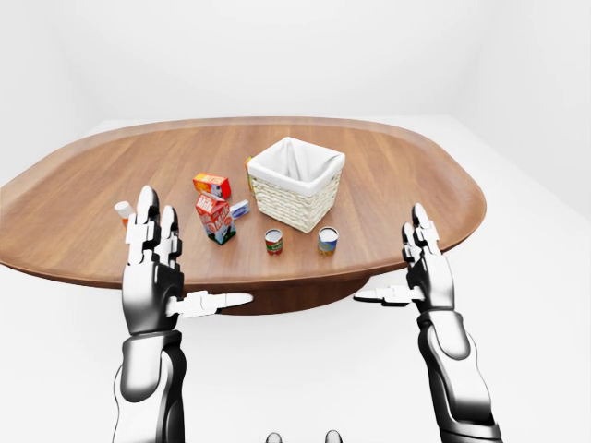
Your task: Pick up the alphabet soup, and put it in the basket.
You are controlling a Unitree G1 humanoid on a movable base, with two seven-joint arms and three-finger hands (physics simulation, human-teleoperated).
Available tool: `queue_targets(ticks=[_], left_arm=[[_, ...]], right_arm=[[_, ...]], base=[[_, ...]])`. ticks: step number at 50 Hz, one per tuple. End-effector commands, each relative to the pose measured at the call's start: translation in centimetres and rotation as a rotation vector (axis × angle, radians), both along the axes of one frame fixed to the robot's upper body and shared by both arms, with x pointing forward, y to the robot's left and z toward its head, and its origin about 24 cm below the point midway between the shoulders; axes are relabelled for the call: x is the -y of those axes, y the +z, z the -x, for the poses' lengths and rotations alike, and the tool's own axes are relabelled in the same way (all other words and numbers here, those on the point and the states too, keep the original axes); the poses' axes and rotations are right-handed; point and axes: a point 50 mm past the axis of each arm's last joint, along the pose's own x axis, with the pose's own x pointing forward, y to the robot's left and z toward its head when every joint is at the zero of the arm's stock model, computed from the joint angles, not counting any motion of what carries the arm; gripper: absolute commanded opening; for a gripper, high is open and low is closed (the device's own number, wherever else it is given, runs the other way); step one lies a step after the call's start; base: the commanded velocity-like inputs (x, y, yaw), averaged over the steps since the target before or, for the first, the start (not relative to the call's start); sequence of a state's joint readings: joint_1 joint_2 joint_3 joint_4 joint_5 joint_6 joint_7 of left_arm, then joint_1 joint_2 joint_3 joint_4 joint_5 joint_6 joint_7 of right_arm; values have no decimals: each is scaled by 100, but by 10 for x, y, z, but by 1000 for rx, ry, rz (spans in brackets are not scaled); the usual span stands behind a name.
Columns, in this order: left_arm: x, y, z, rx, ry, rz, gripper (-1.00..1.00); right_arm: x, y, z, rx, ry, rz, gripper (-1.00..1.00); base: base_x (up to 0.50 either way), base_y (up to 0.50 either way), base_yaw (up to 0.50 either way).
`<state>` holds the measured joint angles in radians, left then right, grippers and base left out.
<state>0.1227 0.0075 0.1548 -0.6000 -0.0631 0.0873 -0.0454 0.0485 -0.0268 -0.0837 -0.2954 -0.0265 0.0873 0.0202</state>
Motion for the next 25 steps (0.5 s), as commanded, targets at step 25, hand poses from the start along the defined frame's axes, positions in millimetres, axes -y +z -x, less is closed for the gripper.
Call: queue_targets(ticks=[25], left_arm=[[-1,-1,0,-1,-9,21,100]], right_arm=[[-1,-4,-1,-18,4,15,100]], base=[[21,0,0]])
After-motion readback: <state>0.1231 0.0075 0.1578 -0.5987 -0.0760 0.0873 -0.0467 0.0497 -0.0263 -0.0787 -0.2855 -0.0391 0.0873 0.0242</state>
